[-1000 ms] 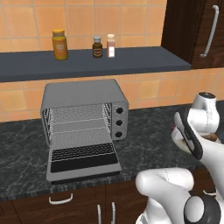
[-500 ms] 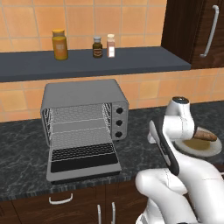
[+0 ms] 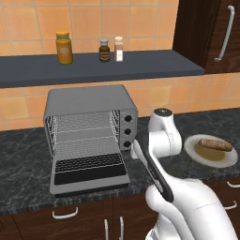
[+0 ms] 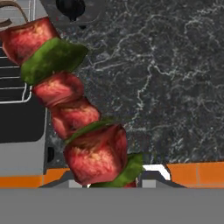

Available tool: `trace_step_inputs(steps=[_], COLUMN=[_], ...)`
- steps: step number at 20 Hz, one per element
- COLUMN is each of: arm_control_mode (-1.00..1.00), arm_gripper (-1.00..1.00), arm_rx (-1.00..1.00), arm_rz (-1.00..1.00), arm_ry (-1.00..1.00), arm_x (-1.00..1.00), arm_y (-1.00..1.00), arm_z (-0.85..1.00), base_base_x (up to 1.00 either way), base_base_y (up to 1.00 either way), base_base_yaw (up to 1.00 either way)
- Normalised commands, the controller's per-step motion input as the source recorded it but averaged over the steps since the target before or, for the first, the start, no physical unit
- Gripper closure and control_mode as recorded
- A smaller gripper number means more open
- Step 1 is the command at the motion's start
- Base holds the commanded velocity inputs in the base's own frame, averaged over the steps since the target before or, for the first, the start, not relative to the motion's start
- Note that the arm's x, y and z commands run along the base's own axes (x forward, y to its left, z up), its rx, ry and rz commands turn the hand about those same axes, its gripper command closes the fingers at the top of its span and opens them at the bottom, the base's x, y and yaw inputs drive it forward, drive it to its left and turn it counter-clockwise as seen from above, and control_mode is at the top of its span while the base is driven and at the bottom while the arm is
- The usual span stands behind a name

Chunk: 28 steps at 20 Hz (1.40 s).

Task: Pick up the kebab skewer and baguette bread, and place them inside the toaster oven. Close the toaster oven door and start by setting the timer.

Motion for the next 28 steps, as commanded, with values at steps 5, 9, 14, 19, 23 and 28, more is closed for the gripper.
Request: trace_step_inputs(steps=[5,9,14,19,23,28], arm_control_mode=[-1.0,-1.0,-1.0,-1.0,-1.0,-1.0], arm_gripper=[1.0,1.0,1.0,1.0,1.0,1.0], arm_rx=[0.0,0.01,0.01,0.01,0.02,0.02], arm_rz=[0.0,0.0,0.0,0.0,0.0,0.0], arm_ry=[0.06,0.13,0.06,0.0,0.0,-0.01], arm_x=[0.15,0.29,0.26,0.17,0.38,0.18], arm_y=[1.0,1.0,1.0,1.0,0.87,0.28], arm_z=[0.15,0.22,0.07,0.0,-0.13,-0.07], base_base_x=[0.0,0.0,0.0,0.0,0.0,0.0], base_base_y=[0.0,0.0,0.0,0.0,0.0,0.0], base_base_yaw=[0.0,0.0,0.0,0.0,0.0,0.0])
